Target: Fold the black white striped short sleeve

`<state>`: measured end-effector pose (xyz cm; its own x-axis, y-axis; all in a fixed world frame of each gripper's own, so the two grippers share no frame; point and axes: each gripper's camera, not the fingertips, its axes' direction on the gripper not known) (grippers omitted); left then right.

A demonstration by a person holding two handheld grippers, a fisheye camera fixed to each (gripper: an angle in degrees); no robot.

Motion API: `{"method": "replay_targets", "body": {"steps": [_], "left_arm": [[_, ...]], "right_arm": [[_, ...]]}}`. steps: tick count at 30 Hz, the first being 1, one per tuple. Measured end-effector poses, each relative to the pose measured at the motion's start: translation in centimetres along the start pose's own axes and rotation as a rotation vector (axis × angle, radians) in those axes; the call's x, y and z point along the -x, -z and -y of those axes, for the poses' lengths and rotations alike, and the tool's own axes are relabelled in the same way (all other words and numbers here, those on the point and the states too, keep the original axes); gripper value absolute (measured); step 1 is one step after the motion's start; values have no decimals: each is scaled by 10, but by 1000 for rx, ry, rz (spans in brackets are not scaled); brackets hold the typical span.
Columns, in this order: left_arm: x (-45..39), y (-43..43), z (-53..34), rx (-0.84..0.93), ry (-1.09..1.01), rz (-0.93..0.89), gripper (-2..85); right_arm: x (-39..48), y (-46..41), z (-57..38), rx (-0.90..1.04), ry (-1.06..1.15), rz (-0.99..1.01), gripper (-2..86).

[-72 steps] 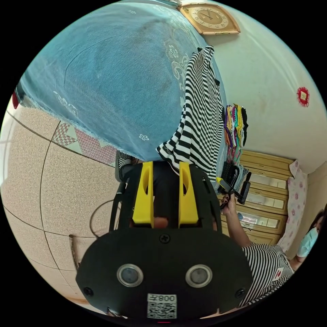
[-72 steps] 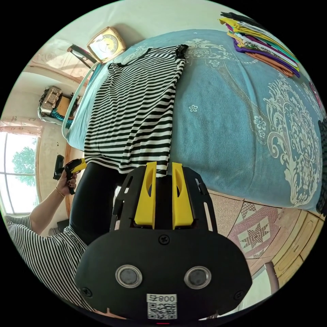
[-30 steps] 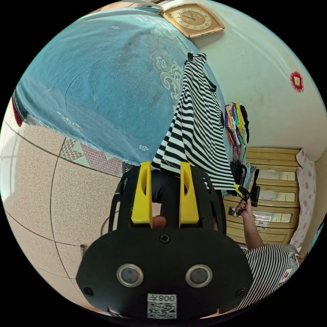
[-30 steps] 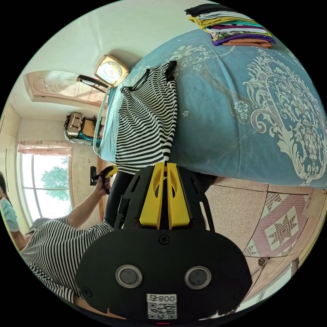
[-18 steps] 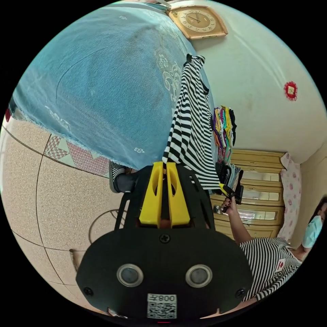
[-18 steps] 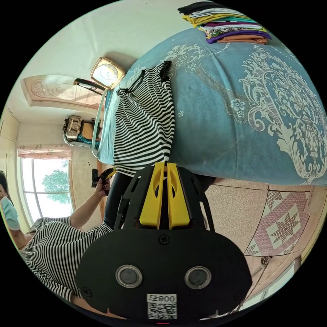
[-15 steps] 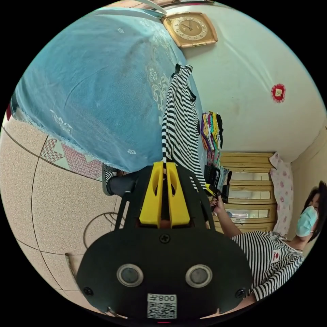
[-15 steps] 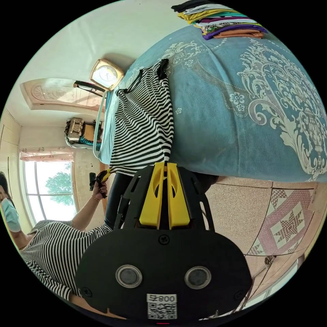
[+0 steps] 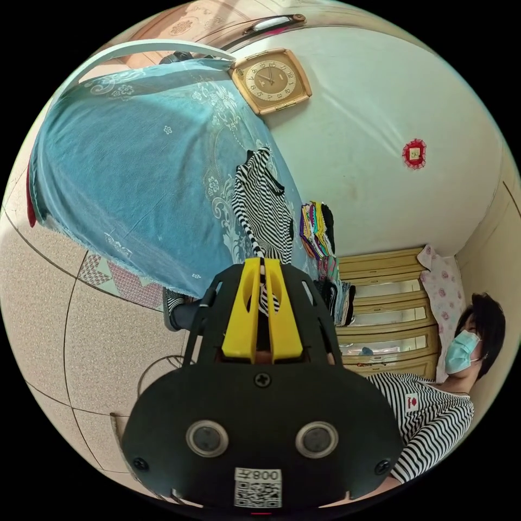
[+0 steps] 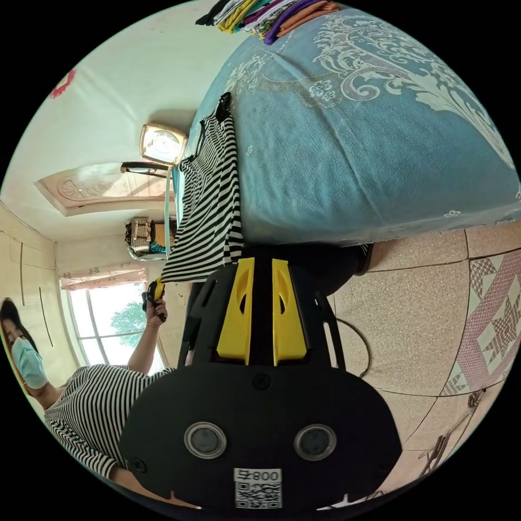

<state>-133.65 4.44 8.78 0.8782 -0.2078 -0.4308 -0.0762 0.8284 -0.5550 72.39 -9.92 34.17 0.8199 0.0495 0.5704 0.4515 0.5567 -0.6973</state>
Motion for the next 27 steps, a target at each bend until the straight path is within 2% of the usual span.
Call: {"method": "replay_targets", "body": {"steps": [7,18,27], "left_arm": [[-6,11,0,-14,41,-10,13],[-22,27,11,-8,42,-6,15],[-32,41,18,-7,50,-15,16]], "right_arm": [[10,-20,14,-25,22,148,85],[41,-61,34,85,70,84,69],[51,-53,35,82,100,-46,41]]}}
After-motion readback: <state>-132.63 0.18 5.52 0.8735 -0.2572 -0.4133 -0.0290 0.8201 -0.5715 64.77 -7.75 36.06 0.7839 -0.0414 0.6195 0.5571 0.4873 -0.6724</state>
